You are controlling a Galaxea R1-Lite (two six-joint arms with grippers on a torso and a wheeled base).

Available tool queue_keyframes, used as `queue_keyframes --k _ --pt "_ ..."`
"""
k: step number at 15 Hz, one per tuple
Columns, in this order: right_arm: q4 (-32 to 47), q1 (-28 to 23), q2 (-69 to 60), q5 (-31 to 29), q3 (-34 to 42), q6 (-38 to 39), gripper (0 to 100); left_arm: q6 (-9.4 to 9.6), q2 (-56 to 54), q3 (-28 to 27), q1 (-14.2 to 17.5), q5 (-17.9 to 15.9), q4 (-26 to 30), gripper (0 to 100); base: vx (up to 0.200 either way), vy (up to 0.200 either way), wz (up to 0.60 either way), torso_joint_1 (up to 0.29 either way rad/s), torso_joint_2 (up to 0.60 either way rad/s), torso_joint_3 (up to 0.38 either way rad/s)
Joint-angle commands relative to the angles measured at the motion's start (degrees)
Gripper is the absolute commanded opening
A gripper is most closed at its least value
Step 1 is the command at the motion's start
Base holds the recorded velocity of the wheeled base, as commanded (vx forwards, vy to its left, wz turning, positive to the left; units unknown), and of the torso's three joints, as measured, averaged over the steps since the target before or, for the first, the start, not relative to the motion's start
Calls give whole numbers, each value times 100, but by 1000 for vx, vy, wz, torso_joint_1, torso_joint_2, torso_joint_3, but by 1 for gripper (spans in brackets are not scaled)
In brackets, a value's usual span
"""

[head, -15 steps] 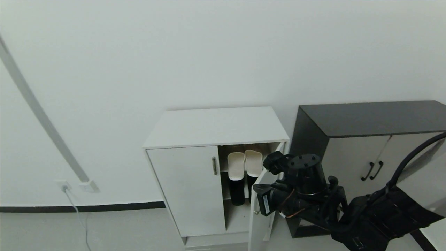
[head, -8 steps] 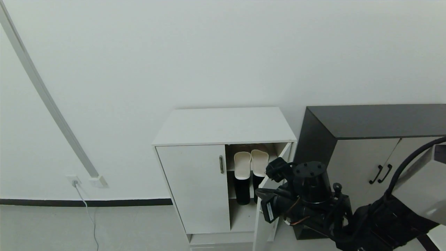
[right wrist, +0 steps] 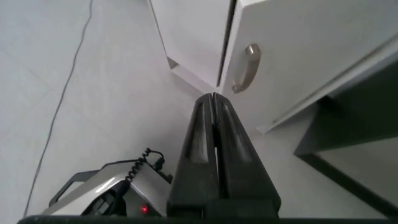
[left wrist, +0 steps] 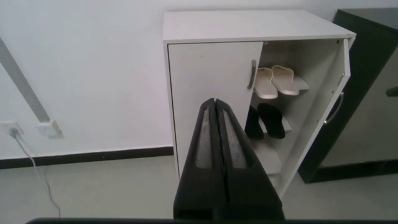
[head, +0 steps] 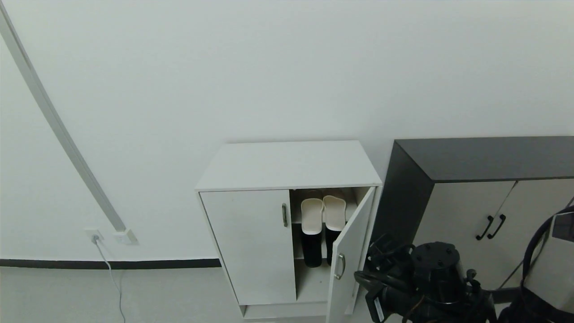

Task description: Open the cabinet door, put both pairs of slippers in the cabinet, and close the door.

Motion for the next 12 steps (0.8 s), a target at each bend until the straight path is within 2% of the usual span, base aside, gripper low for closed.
queue_keyframes --k 1,5,12 --pt "-267 -60 80 -1 489 3 0 -2 5 5 -1 -2 2 0 200 0 0 -2 -7 12" --pt "-733 -209 581 -10 550 3 0 -2 5 5 -1 -2 2 0 0 0 0 0 0 0" --pt "-812 -543 1452 -19 -461 3 0 -11 5 -4 -1 -2 2 0 0 0 0 0 0 0"
